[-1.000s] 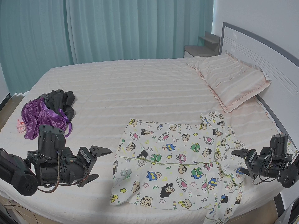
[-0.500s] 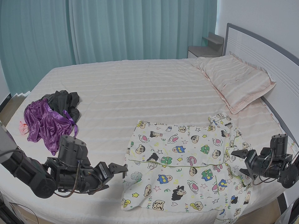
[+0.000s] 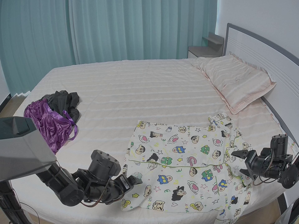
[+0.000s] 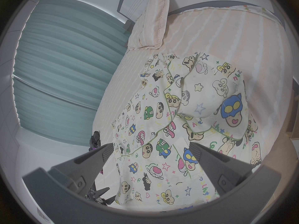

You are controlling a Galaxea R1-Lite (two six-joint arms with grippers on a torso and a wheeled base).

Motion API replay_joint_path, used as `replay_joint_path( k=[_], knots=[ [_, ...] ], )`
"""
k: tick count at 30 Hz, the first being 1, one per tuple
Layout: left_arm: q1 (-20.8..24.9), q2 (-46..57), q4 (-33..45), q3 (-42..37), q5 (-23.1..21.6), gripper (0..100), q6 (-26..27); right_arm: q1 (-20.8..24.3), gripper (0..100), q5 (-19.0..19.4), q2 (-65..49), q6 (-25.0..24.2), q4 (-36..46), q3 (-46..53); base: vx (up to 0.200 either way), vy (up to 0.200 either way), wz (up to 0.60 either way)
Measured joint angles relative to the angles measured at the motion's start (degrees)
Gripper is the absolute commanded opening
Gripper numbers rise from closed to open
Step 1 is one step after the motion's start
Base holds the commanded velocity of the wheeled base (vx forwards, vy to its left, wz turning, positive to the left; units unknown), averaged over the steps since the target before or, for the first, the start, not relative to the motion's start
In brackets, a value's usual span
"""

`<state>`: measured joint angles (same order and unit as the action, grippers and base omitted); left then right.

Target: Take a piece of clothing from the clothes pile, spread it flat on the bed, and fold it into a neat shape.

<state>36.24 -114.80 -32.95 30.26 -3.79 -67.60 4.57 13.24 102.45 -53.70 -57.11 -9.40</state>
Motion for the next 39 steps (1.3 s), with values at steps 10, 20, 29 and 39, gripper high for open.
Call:
replay_joint_path(
  k=[10, 20, 29, 39],
  knots=[
    [3.3, -4.9, 0.0, 4.5, 8.2, 100, -0.8, 0.0, 100, 0.0, -0.1, 0.0, -2.8, 0.7, 0.000, 0.000, 0.00],
    [4.4, -7.3, 0.4, 6.8, 9.5, 0, -0.9, 0.1, 100, 0.0, 0.4, 0.0, -6.2, 2.4, 0.000, 0.000, 0.00],
    [4.3, -8.0, 2.2, 7.7, 10.5, 0, -0.9, 0.2, 100, 0.0, 0.7, 0.0, -6.2, 2.5, 0.000, 0.000, 0.00],
    [1.5, -7.3, 2.2, 7.9, 13.4, 0, 1.4, 0.4, 100, 0.1, 0.7, 0.0, -6.2, 2.8, 0.000, 0.000, 0.00]
  ],
)
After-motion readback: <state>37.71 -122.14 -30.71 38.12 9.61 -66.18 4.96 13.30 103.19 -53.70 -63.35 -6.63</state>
